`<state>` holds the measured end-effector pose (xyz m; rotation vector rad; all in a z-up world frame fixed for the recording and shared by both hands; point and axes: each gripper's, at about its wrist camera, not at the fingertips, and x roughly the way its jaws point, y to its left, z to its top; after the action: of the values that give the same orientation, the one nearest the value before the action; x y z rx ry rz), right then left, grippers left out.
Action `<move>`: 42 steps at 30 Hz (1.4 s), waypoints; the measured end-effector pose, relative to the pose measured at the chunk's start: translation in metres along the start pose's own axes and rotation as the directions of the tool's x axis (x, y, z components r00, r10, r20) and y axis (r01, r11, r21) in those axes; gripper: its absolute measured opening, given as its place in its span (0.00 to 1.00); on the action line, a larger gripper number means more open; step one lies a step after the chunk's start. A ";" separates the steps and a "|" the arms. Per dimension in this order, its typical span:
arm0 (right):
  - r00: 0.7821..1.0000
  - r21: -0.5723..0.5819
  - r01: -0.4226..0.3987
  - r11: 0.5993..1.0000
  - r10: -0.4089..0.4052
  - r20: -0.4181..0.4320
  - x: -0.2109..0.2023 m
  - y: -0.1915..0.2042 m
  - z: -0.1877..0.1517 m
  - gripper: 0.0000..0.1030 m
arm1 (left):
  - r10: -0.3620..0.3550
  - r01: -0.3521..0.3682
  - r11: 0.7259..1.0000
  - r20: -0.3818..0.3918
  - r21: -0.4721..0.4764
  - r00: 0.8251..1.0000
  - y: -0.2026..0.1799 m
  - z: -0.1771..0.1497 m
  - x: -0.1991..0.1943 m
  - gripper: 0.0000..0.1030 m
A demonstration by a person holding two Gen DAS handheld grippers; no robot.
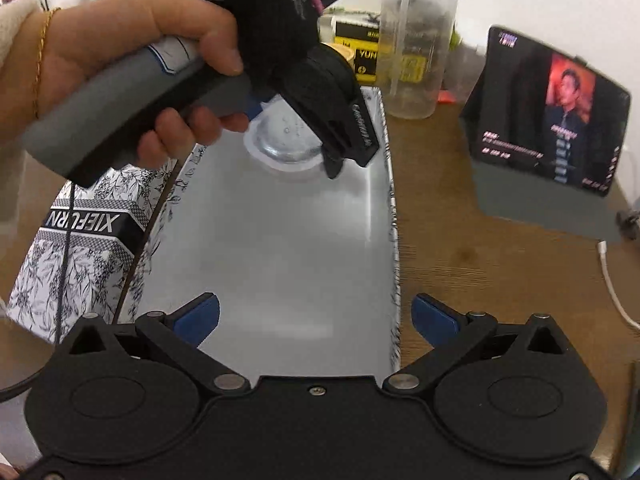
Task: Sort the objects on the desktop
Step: 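Carry the round container into the open floral box and release it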
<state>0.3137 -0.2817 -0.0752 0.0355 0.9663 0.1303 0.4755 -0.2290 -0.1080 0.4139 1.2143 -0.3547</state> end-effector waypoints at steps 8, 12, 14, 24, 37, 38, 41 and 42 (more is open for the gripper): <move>0.999 0.050 -0.043 0.998 0.044 -0.030 0.022 -0.009 0.000 1.00 | 0.047 -0.046 0.999 -0.028 0.023 0.999 -0.001 0.004 0.033 0.77; 0.997 0.065 -0.059 0.996 0.062 -0.047 0.028 -0.010 -0.004 1.00 | 0.052 -0.051 0.999 -0.042 0.018 0.998 0.001 0.006 0.045 0.78; 0.996 0.072 -0.068 0.995 0.072 -0.055 0.031 -0.010 -0.007 1.00 | 0.056 -0.055 0.998 -0.053 0.021 0.997 0.001 0.006 0.050 0.78; 0.997 0.075 -0.052 0.996 0.056 -0.052 0.024 -0.007 -0.016 1.00 | 0.045 -0.045 0.999 -0.079 0.000 0.996 0.005 0.013 0.058 0.80; 1.000 0.076 -0.023 0.997 0.023 -0.004 0.004 -0.011 -0.013 1.00 | 0.044 -0.046 0.996 0.026 0.073 0.999 0.000 -0.004 -0.019 0.84; 1.000 0.072 -0.020 0.997 0.020 0.006 -0.001 -0.012 -0.013 1.00 | 0.029 -0.033 0.997 0.054 0.068 0.998 0.003 -0.009 -0.033 0.84; 0.999 0.053 -0.013 0.999 0.010 0.046 -0.026 -0.008 -0.016 1.00 | -0.012 0.003 0.998 0.138 0.064 0.990 0.013 -0.031 -0.077 0.84; 0.998 0.045 -0.010 0.999 0.007 0.061 -0.034 -0.006 -0.017 1.00 | -0.024 0.014 0.998 0.163 0.063 0.986 0.017 -0.039 -0.091 0.84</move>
<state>0.2813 -0.2921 -0.0570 0.0843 0.9087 0.1146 0.4234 -0.1912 -0.0314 0.4188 1.0496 -0.4351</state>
